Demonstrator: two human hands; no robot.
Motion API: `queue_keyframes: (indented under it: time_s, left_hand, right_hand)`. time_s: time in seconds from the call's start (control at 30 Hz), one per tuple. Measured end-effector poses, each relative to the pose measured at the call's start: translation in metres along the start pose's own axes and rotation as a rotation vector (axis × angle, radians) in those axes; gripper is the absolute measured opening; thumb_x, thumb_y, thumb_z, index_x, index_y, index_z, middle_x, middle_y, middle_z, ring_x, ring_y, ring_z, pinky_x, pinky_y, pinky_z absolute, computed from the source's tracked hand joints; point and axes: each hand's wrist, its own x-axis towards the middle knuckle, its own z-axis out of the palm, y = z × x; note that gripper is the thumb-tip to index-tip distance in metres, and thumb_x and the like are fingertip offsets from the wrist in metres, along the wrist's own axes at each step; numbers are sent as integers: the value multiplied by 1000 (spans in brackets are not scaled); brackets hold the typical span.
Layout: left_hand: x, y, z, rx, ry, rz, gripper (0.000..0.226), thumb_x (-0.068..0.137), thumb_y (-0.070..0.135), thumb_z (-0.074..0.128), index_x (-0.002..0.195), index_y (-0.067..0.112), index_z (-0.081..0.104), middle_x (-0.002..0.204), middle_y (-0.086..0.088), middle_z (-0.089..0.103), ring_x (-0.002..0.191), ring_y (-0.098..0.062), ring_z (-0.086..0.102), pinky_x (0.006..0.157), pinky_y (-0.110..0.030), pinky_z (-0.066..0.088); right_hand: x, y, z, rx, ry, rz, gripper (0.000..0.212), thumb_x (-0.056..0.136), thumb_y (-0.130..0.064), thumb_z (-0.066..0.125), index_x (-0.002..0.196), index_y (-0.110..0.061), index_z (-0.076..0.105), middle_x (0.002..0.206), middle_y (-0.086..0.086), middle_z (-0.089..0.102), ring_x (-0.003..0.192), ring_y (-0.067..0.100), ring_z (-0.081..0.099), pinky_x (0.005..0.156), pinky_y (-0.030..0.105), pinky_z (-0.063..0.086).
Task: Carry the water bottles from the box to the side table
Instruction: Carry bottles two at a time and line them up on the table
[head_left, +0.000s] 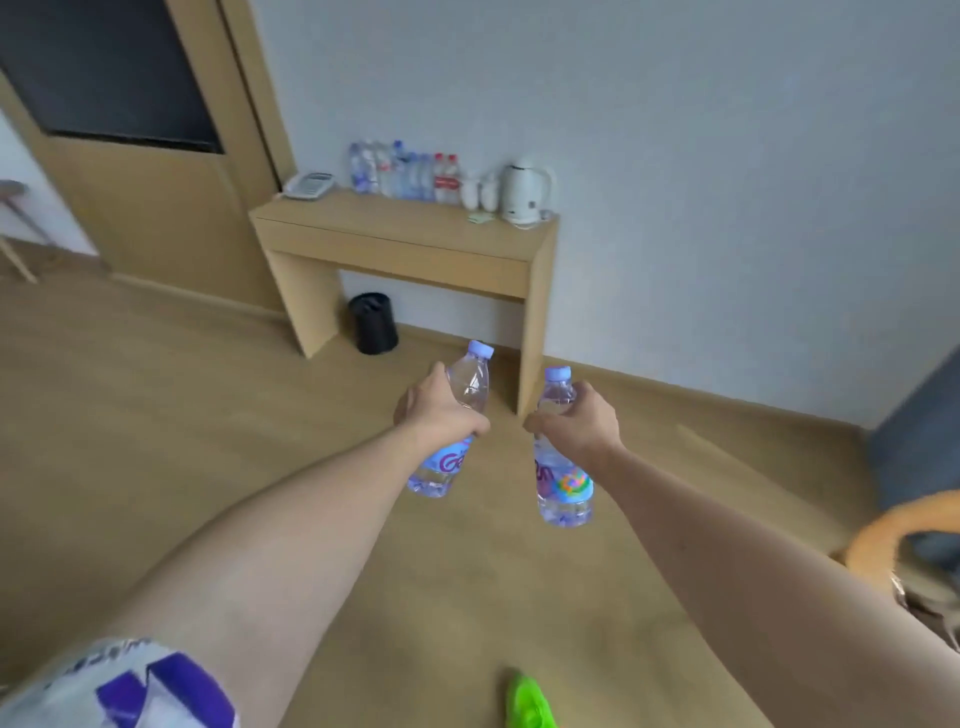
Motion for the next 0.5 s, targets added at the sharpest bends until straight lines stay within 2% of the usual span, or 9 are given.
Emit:
queue_keyframes:
  time_s: [0.13, 0.27, 0.5]
  left_hand:
    - [66, 6, -21, -11, 53, -72, 58, 43, 39, 77, 88, 26, 43, 89, 12, 56, 87, -20, 59, 61, -28, 44]
    - [119, 4, -37, -20, 103, -149, 58, 47, 41, 79, 89, 26, 43, 89, 10, 59, 88, -23, 60, 64, -28, 43]
    - [220, -31, -69, -9, 154, -236, 61, 51, 38, 82, 97, 22, 46, 91, 7, 60, 88, -23, 61, 66, -29, 44]
  right_hand:
    - [79, -42, 22, -14, -99, -63, 52, 58, -41, 79, 101, -22, 57, 91, -8, 63, 86, 19, 61, 69, 30, 44]
    - [142, -84, 50, -25, -174, -123, 50, 58, -40, 81, 100, -26, 58, 90, -12, 63, 77, 6, 59, 62, 26, 43]
    - [234, -135, 129, -67, -290, -135, 52, 60, -39, 81, 104, -24, 59, 90, -8, 64, 83, 16, 64, 73, 32, 54]
